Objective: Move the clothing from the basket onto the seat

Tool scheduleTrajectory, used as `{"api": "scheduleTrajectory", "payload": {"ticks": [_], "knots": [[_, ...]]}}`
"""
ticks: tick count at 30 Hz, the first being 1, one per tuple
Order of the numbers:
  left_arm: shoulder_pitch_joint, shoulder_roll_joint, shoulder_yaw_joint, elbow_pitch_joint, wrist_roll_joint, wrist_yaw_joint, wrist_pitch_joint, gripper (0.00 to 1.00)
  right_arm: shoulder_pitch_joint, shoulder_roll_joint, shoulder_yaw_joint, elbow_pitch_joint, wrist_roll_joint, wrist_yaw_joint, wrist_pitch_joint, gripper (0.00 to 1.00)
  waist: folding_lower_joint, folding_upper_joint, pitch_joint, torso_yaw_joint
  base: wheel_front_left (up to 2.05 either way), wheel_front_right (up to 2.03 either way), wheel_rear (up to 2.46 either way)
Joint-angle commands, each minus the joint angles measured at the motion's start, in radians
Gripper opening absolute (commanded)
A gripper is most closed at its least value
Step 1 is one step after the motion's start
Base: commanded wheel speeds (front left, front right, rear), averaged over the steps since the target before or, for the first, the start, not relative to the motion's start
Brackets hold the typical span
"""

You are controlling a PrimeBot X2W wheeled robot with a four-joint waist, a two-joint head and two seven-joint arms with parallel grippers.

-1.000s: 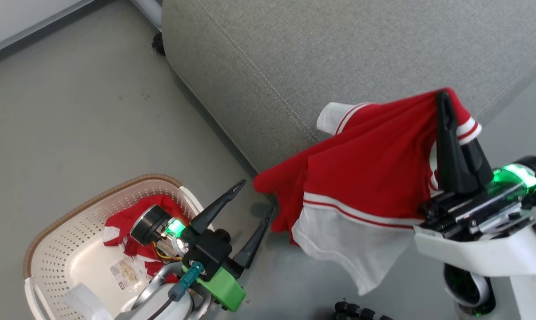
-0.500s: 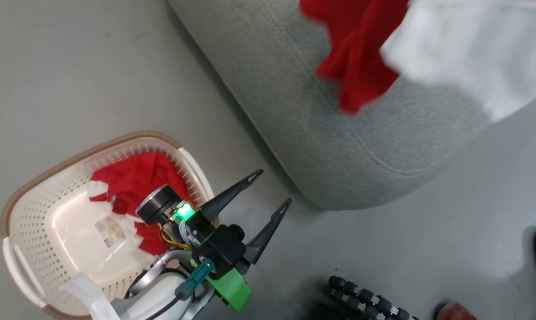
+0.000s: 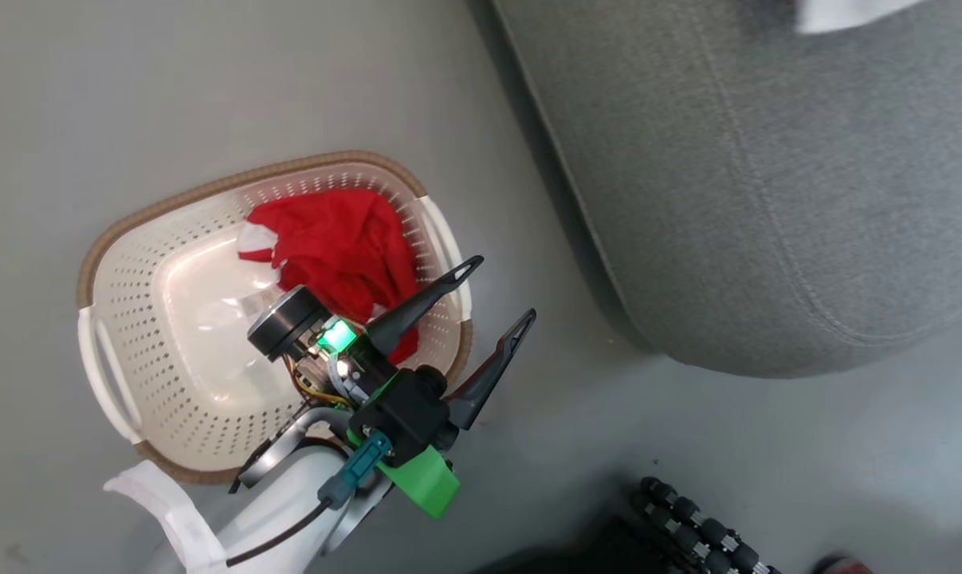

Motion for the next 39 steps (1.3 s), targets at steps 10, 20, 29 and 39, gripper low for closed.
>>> {"api": "scheduleTrajectory", "payload": {"ticks": [10, 20, 29, 39], "knots": [[-0.017, -0.025, 0.018, 0.043, -0.019, 0.029, -0.037, 1.0, 0.396, 0.185, -0.131, 0.172, -0.057, -0.001, -0.002, 1.0, -0.0002, 0.0, -0.018, 0.048, 0.0, 0.0, 0.0], [0.043, -0.081, 0.077, 0.082, -0.07, 0.078, -0.051, 1.0, 0.718, 0.4, -0.252, -0.03, -0.14, -0.001, -0.002, 1.0, -0.0002, 0.0, -0.17, 0.043, 0.0, 0.0, 0.0], [0.191, -0.179, 0.196, 0.066, -0.091, 0.116, -0.05, 1.0, 0.92, 0.443, -0.1, -0.121, -0.214, -0.001, -0.002, 1.0, -0.0002, 0.0, -0.383, 0.17, 0.0, 0.0, 0.0], [0.395, -0.248, 0.432, 0.071, -0.094, 0.112, -0.05, 1.0, 0.994, 0.435, 0.119, -0.143, -0.276, -0.001, -0.002, 1.0, -0.0002, 0.0, -0.579, 0.327, 0.0, 0.0, 0.0]]}}
